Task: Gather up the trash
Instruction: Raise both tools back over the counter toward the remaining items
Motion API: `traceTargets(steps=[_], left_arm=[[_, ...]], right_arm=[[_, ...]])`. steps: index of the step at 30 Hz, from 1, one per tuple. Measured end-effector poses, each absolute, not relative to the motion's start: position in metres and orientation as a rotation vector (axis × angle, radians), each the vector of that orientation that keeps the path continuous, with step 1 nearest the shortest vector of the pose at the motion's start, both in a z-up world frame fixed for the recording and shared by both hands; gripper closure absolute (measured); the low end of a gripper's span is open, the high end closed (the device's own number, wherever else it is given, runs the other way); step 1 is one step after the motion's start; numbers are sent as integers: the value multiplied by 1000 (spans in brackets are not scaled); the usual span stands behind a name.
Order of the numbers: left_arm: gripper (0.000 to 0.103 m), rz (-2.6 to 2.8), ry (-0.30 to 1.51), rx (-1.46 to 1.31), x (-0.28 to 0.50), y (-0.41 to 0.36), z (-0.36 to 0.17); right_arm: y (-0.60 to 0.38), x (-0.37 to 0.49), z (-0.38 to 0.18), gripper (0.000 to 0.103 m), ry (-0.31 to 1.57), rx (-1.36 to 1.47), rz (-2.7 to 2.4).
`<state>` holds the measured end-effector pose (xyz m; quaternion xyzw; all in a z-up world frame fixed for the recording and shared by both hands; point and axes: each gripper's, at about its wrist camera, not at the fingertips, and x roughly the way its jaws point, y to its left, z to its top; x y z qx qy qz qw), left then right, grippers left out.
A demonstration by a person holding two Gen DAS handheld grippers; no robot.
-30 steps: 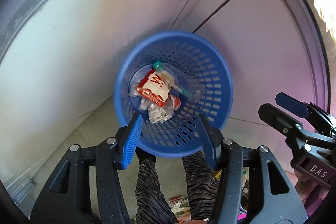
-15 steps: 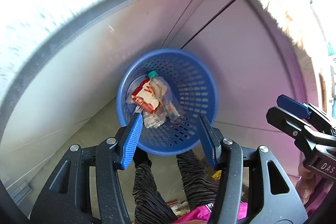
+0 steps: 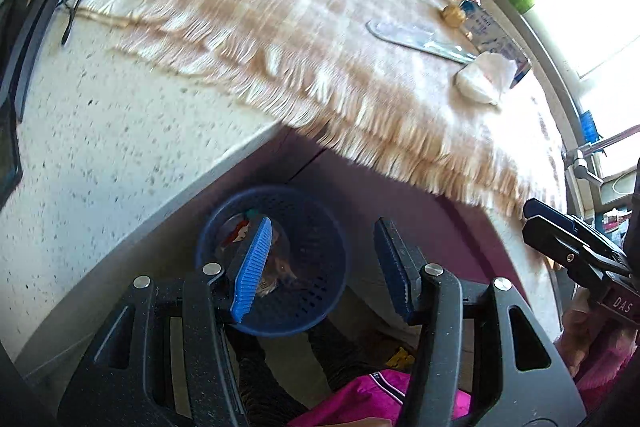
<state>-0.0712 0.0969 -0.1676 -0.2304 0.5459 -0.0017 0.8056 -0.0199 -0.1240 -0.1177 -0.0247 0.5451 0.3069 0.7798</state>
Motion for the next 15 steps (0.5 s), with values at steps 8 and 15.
traceTargets(steps=[8, 15], left_arm=[[44, -96, 1117, -466, -19, 60, -128], [44, -158, 1118, -434, 21, 23, -115]], right_arm=[[-172, 29, -79, 40, 1104, -5, 592], [-212, 76, -61, 36, 1045, 37, 526]])
